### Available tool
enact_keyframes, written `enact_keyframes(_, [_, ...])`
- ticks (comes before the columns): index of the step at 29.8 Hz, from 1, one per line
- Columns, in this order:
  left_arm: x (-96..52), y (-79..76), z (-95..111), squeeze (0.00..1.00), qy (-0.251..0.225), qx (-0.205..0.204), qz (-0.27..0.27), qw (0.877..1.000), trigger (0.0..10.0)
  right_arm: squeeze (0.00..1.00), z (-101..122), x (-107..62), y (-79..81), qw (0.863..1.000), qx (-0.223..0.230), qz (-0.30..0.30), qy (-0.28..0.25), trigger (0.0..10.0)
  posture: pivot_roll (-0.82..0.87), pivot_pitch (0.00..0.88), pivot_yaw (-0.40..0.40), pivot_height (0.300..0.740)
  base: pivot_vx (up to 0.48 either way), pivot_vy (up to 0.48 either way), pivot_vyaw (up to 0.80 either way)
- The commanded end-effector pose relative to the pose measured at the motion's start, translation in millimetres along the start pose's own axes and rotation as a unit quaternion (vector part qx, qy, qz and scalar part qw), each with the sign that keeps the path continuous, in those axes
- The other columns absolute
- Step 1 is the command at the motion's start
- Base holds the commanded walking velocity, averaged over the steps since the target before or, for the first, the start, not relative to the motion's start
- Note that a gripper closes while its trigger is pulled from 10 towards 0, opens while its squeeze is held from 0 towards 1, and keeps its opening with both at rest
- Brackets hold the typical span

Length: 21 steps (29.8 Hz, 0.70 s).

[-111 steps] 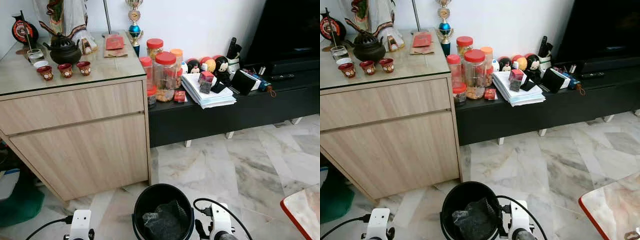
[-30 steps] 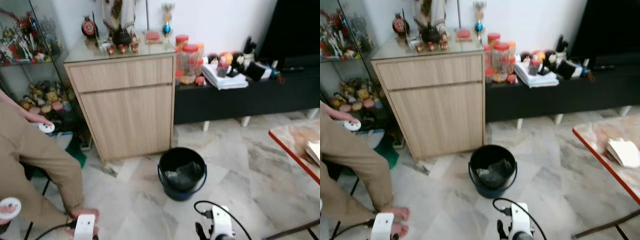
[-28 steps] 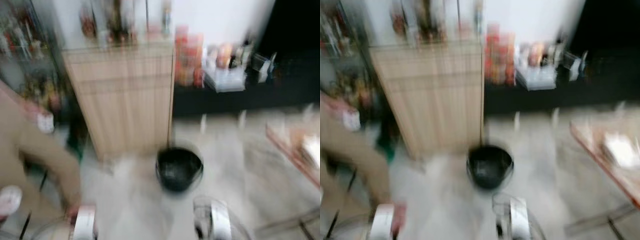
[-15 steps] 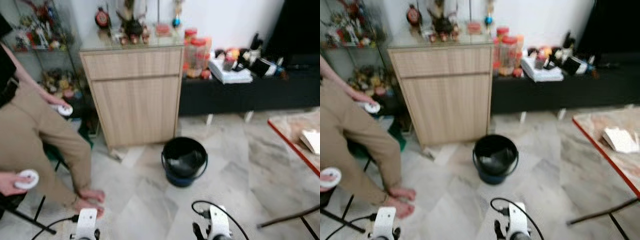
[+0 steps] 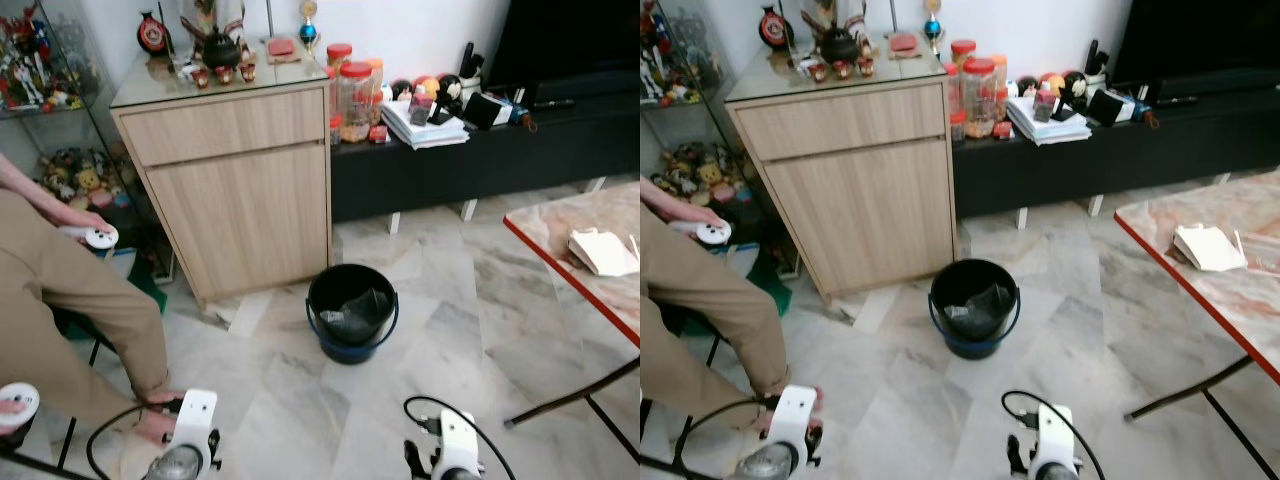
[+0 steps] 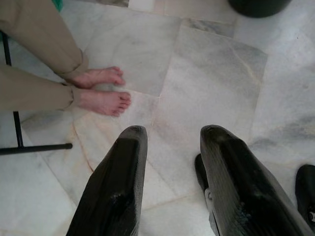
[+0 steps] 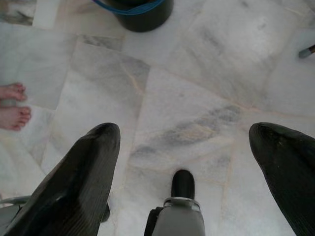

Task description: Picking trash to rubbish bin

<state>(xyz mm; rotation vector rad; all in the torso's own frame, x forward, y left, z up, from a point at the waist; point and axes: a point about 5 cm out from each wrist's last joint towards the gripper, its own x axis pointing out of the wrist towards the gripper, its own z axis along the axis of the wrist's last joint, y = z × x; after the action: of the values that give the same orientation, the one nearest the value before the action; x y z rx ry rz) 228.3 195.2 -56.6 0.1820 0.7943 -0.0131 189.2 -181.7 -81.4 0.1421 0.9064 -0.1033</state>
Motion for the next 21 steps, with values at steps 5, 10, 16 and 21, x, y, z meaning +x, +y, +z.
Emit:
enact_keyframes(5, [1.4,-0.9,6.0,0.0,-0.006,0.009,-0.003,1.0,10.0,0.0,5.3,0.3,-2.2,1.0,0.016,-0.006,-0.016,10.0,-0.04,0.0,0.046,0.74,0.0,0.0,0.0])
enact_keyframes(10, [1.5,2.7,8.6,0.0,-0.016,-0.004,0.011,1.0,10.0,0.0,11.2,2.0,4.6,1.0,0.007,0.005,-0.022,10.0,0.0,0.0,0.021,0.74,0.0,0.0,0.0])
enact_keyframes(16, [0.9,7.8,9.5,0.0,-0.025,-0.02,0.025,0.999,10.0,0.0,28.9,5.0,15.9,0.999,-0.001,0.025,-0.048,10.0,0.01,0.0,0.008,0.74,0.0,0.0,0.0])
enact_keyframes(21, [1.0,5.0,8.2,0.0,-0.021,-0.026,0.019,0.999,10.0,0.0,35.2,5.8,17.6,0.998,-0.004,0.027,-0.055,10.0,0.01,0.0,0.006,0.74,0.0,0.0,0.0])
